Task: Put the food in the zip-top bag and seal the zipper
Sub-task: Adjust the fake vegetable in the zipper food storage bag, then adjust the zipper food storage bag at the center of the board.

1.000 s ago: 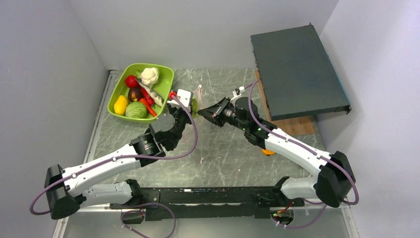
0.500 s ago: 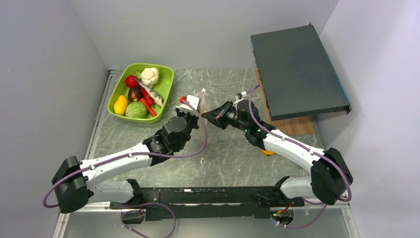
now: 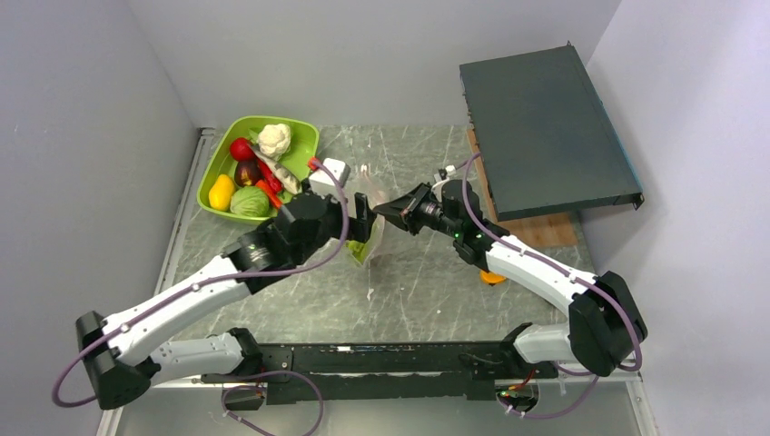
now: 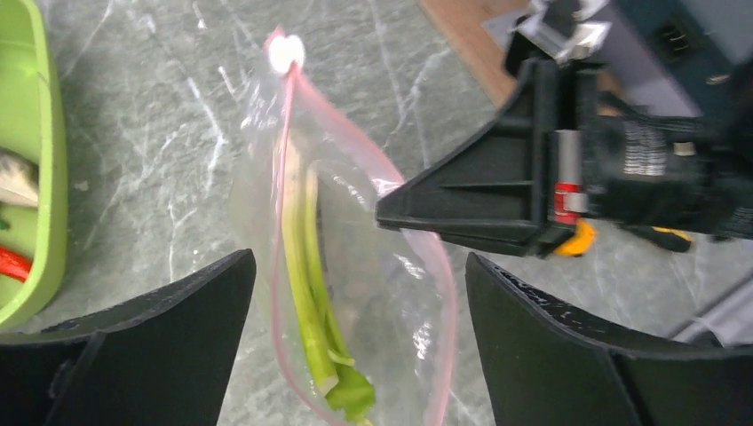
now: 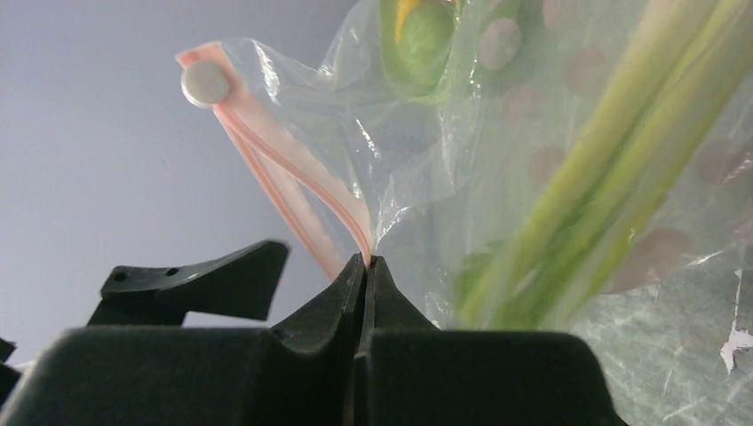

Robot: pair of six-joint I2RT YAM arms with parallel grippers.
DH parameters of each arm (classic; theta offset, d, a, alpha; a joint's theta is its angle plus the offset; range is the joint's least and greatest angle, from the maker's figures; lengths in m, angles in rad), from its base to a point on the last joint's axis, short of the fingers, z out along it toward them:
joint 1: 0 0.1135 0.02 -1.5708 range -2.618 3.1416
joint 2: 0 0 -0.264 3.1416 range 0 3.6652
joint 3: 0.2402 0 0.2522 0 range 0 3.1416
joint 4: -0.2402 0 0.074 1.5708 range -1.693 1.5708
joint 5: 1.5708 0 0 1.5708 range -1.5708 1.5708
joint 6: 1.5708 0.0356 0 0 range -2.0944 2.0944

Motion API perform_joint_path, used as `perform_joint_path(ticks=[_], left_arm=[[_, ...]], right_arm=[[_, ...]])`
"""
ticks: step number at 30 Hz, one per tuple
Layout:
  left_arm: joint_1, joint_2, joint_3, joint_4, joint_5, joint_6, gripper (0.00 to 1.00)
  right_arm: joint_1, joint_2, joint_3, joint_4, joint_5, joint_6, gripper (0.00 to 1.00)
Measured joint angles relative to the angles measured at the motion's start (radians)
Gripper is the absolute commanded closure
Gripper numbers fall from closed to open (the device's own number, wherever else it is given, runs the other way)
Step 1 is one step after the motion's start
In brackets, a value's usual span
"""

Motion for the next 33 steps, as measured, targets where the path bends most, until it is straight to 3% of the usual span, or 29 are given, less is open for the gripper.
perform_joint_path(ticks=[3,9,13,16,20,26,29,33], left_arm=[[0.014,-0.059,0.084,-0.114,0.074,-0.016,0.0],[0.022,-0.175,0.177,-0.216,0.132,-0.019,0.13],[0.041,-0.223,0.126,-0.243,0.125,-0.045,0.03],[0.061,-0.187,0.095,-0.259,0.127,-0.076,0.03],[0.074,-0.074,0.093,-0.277,0.133,-0.113,0.24],[0.092,0.087,0.133,-0.315,0.182,-0.106,0.77],[0.097,0.126,0.19,-0.326,0.254,-0.089,0.93],[0.097,0.129,0.287,-0.295,0.37,-0.073,1.0]], right_arm=[[-0.003,0.0,0.014,-0.014,-0.019,-0.002,1.0],[-0.003,0.0,0.084,-0.026,-0.033,-0.012,1.0],[-0.005,0.0,0.109,-0.025,-0.034,-0.017,1.0],[-0.005,0.0,0.113,-0.03,-0.041,-0.027,1.0],[-0.005,-0.002,0.13,-0.064,-0.051,-0.078,1.0],[-0.006,-0.069,0.173,-0.205,-0.046,-0.257,1.0],[-0.008,-0.111,0.235,-0.333,-0.019,-0.373,1.0],[-0.012,-0.154,0.388,-0.51,0.058,-0.555,1.0]])
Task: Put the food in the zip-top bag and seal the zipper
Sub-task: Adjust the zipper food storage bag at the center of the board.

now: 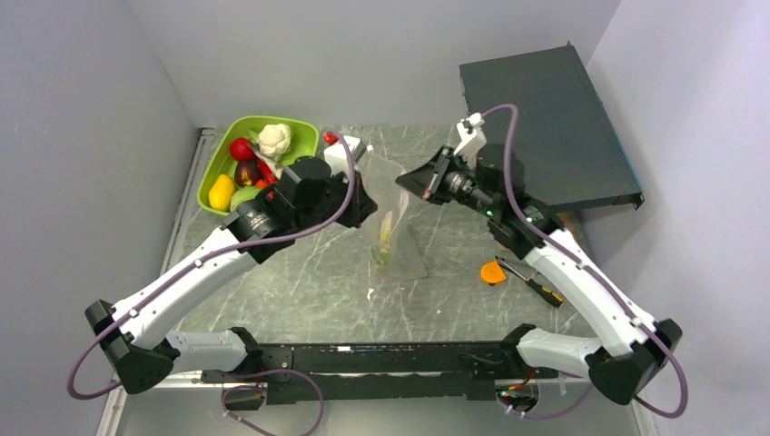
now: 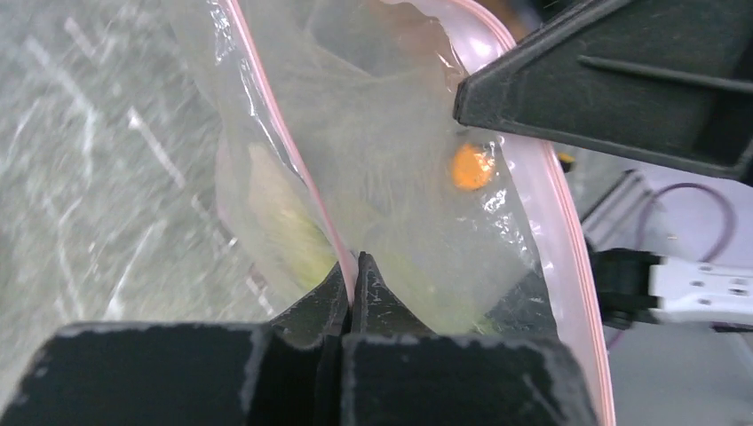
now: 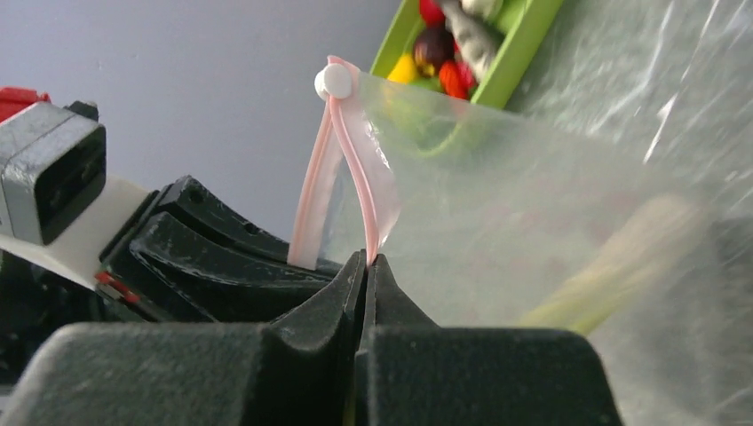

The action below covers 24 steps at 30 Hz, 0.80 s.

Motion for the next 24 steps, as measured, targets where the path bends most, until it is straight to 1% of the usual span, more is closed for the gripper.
perform_joint_path(ticks=[3,7,10,13,14,15,19,24], left_arm=[[0.0,0.001,0.072,0.029,0.07,0.003,1.0],[0.0,0.003,0.111,0.063,0.113,0.002,1.0],[0.003,0.01,0.103,0.069,0.121,-0.006,0.9],[0.016,0.026,0.073,0.069,0.13,-0.016,0.8],[0.023,0.034,0.063,0.069,0.135,-0.02,0.73],[0.03,0.045,0.051,0.066,0.14,-0.022,0.7],[0.056,0.077,0.015,0.032,0.136,-0.024,0.5],[0.069,0.056,-0.032,0.007,0.098,-0.006,0.26]], right_arm=[[0.0,-0.054,0.083,-0.07,0.051,-0.122,1.0],[0.0,-0.133,0.112,-0.112,0.101,-0.232,1.0],[-0.001,-0.156,0.089,-0.11,0.103,-0.278,1.0],[-0.001,-0.148,0.032,-0.098,0.097,-0.311,1.0],[-0.001,-0.136,0.013,-0.098,0.097,-0.319,1.0],[-0.001,-0.124,-0.007,-0.098,0.097,-0.327,1.0],[-0.001,-0.082,-0.072,-0.098,0.1,-0.346,1.0],[0.0,-0.047,-0.095,-0.05,0.076,-0.342,1.0]])
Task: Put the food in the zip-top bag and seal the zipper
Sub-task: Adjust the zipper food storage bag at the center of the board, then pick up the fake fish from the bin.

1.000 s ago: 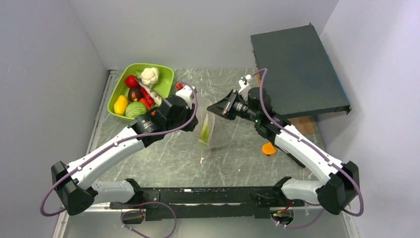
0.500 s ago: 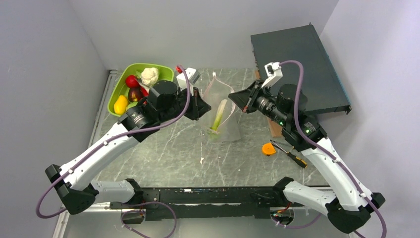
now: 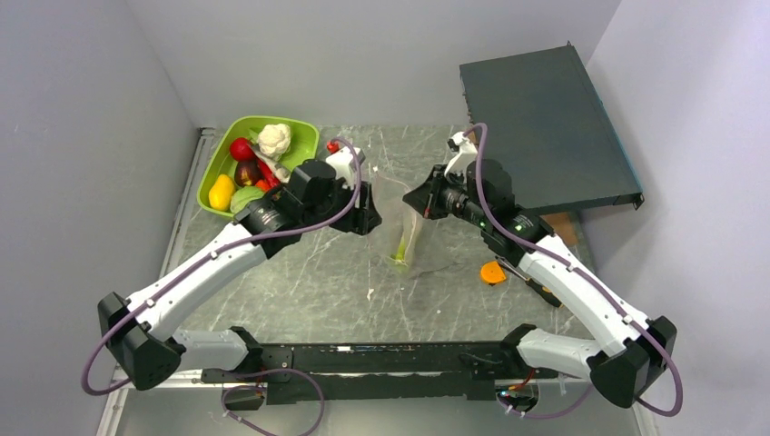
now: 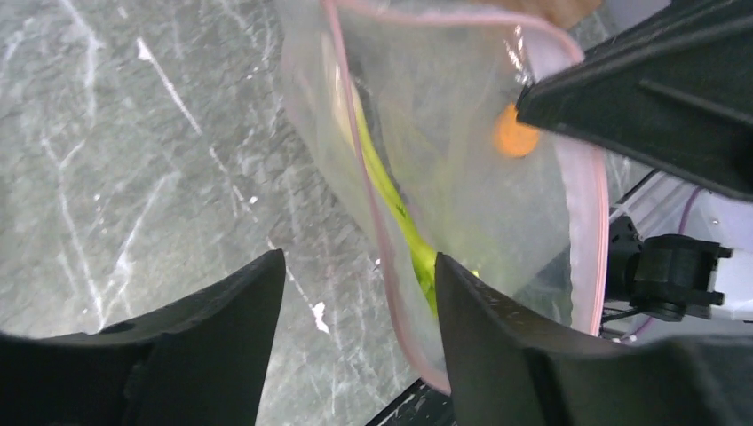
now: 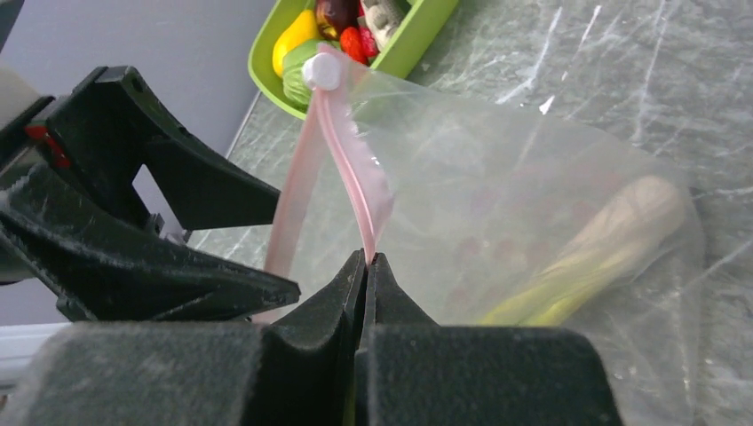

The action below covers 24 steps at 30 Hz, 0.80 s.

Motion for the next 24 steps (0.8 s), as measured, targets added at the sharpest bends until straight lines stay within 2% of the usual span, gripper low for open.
perform_joint_path(ticks=[5,11,15,19,24], left_arm=[[0.01,-0.095,-0.039,-0.058,-0.082,0.051,0.08],[0.095,-0.25,-0.067,-0.091,-0.198,0.134,0.01],[0.186,-0.37,-0.136,-0.057,-0.27,0.17,0.0],[0.349,-0.391,-0.182,-0.013,-0.267,0.184,0.0],[0.617,-0.246,-0.204,0.034,-0.201,0.147,0.0]], right_arm=[[0.0,0.041,-0.004,0.077,-0.031,0.022,1.0],[0.001,0.104,-0.002,0.114,-0.039,0.017,1.0],[0.002,0.141,0.005,0.124,-0.05,0.005,1.0],[0.002,0.177,0.032,0.129,-0.061,-0.013,1.0],[0.002,0.2,0.046,0.142,-0.079,-0.021,1.0]])
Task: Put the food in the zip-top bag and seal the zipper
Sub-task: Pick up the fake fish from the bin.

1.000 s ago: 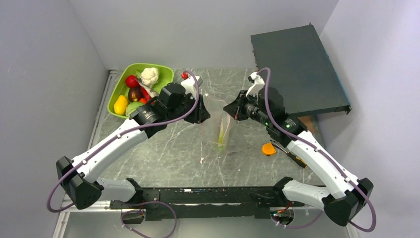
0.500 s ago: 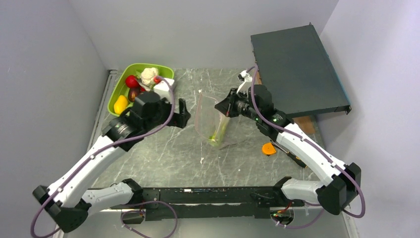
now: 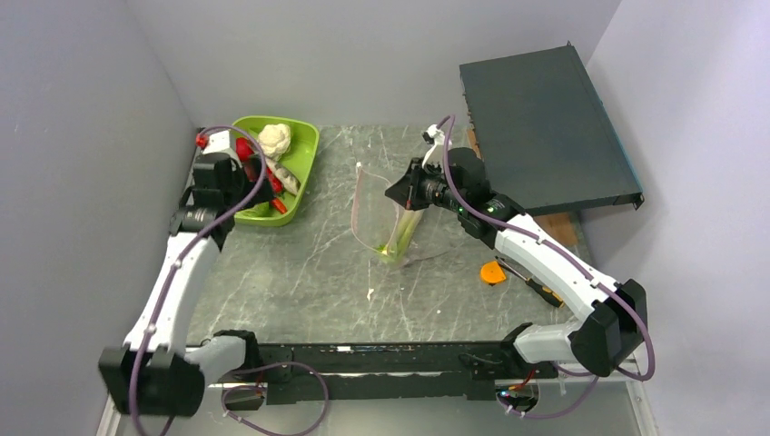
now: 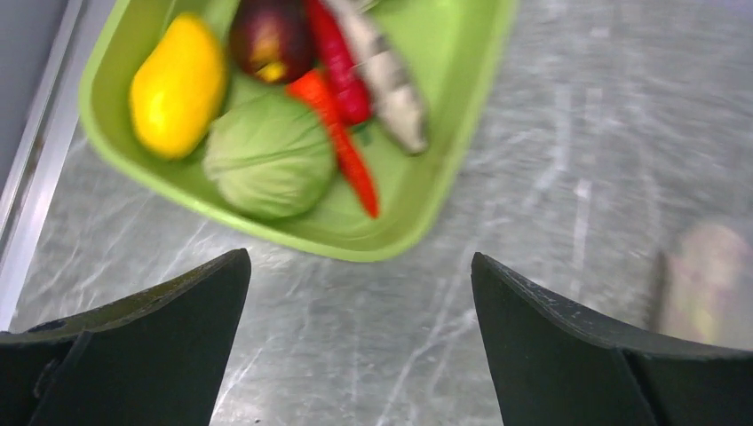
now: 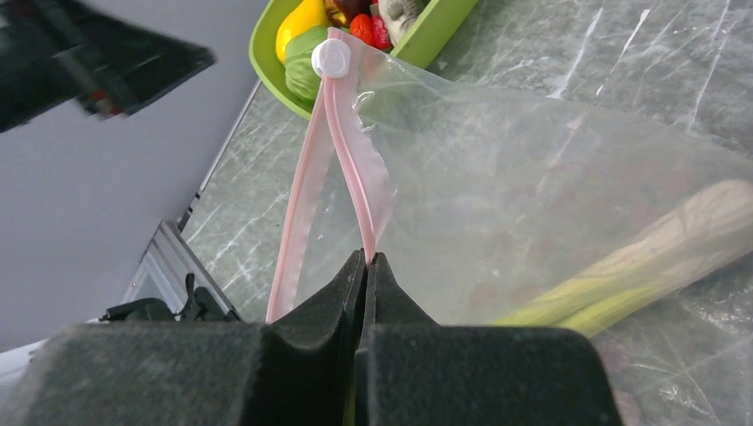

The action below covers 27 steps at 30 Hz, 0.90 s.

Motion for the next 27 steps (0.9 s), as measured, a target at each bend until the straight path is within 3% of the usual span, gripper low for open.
perform_joint_path(ticks=[5,9,12,15,21,27], left_arm=[[0.201,0.251,0.012,-0.003,-0.008,-0.066,0.0],[0.25,0.457,0.129,-0.019,-0.017,-0.085,0.04],[0.261,0.558,0.19,0.018,-0.004,-0.089,0.16],[0.265,0.62,0.222,0.068,0.048,-0.107,0.2],[0.216,0.723,0.303,0.18,0.1,-0.168,0.22],[0.135,0.91,0.527,0.167,0.045,-0.248,0.26]], right_arm=[[0.0,0.0,0.0,0.001,-0.013,-0.009,1.0],[0.0,0.0,0.0,0.002,-0.013,-0.018,1.0],[0.0,0.0,0.0,0.011,-0.022,-0.018,1.0],[0.0,0.002,0.0,0.024,-0.039,-0.017,1.0],[0.0,0.008,0.0,0.032,-0.055,-0.018,1.0],[0.0,0.008,0.0,0.032,-0.061,-0.018,1.0]])
